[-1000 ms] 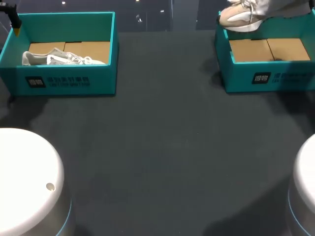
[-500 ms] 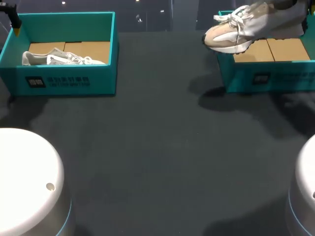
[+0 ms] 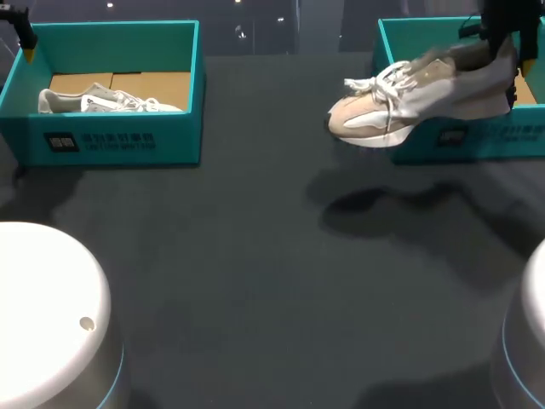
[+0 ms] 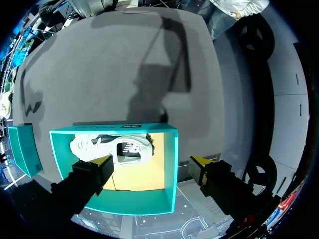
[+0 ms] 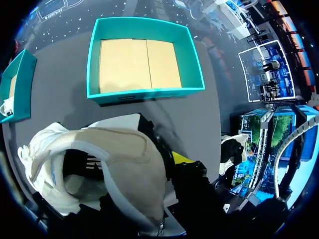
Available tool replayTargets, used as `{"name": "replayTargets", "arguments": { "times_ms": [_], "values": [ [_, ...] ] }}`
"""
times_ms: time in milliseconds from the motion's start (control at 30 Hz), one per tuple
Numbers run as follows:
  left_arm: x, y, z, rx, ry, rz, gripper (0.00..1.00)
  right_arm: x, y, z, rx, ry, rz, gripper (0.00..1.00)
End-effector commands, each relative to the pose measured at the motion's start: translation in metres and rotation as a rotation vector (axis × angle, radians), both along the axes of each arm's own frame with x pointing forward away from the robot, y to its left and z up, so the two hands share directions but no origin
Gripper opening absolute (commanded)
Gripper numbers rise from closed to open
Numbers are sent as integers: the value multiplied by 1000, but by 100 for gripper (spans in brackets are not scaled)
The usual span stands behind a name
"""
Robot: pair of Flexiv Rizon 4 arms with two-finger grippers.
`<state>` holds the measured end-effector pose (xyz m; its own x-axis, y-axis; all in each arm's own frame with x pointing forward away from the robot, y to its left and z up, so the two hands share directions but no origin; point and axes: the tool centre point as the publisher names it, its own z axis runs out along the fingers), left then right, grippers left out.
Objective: Take the shoe out of the shoebox, open the shoe tongue, remove and reinsert the insole, then place the shoe into the shoebox
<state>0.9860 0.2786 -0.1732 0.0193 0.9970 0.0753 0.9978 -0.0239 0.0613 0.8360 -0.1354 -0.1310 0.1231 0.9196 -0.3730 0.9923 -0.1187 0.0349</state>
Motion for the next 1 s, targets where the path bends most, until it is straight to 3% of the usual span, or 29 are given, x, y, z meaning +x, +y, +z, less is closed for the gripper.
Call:
{"name": "replayTargets", "arguments": {
  "times_ms": [33,300,867,1000],
  "values": [
    [0,0,1,2,0,-1,100,-23,16,-4,-16,-154,47,0],
    [0,0,1,2,0,-1,100,-51,54,-27,-16,-110,33,0],
    [0,0,1,2,0,-1,100,-51,54,-27,-16,-110,33,0],
    [0,0,1,2,0,-1,100,-74,68,-46,-27,-104,32,0]
  ]
}}
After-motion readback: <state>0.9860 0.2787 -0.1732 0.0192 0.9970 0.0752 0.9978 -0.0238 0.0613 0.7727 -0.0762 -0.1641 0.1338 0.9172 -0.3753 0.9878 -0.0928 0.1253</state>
